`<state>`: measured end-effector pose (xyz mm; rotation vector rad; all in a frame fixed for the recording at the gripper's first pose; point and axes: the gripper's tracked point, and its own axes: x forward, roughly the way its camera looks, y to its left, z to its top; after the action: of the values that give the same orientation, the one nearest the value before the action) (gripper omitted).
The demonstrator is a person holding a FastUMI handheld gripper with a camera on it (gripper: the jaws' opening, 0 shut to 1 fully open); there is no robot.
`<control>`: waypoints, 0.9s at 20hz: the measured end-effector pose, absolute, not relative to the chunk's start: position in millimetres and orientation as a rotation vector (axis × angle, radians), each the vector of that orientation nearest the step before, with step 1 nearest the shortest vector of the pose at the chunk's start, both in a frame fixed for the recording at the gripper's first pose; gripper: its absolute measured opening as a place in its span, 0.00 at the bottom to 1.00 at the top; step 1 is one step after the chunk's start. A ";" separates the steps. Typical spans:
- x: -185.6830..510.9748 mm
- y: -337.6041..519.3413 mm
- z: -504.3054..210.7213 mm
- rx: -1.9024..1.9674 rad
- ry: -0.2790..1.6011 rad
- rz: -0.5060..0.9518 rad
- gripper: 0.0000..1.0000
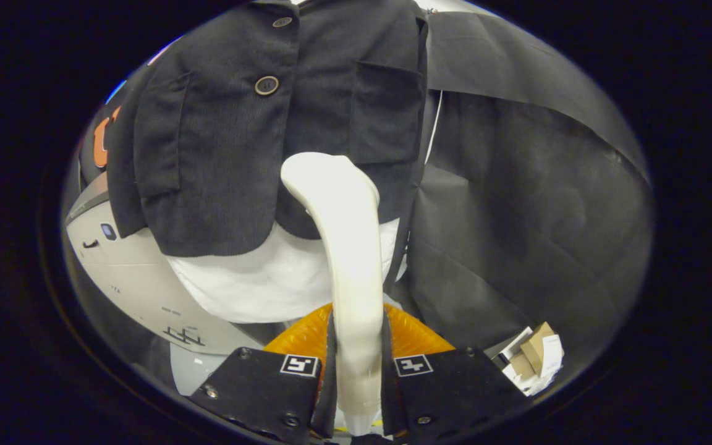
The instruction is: Iron the clothes twice with a garment steamer, once on the left side and once on the right side.
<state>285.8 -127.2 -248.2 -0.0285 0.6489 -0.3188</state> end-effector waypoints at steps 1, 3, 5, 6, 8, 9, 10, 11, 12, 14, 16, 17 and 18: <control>284.9 -126.5 -250.8 -0.029 0.653 -0.319 0.31; 283.5 -126.1 -253.4 -0.024 0.659 -0.321 0.31; 282.4 -125.6 -251.9 -0.015 0.658 -0.323 0.31; 281.0 -125.4 -249.8 -0.008 0.655 -0.325 0.31; 277.8 -125.5 -243.8 0.001 0.645 -0.327 0.31; 275.2 -125.2 -239.4 0.006 0.637 -0.327 0.31; 273.1 -124.1 -235.5 0.012 0.630 -0.328 0.32; 268.2 -125.2 -230.1 0.018 0.621 -0.331 0.32; 264.9 -124.5 -224.3 0.027 0.612 -0.332 0.32; 257.7 -121.1 -211.2 0.037 0.588 -0.330 0.32; 248.1 -118.1 -195.1 0.039 0.558 -0.326 0.32; 242.6 -113.8 -185.1 0.040 0.541 -0.320 0.32; 236.9 -109.7 -174.2 0.040 0.520 -0.315 0.32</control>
<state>236.9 -109.7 -174.2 0.0402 0.5198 -0.3153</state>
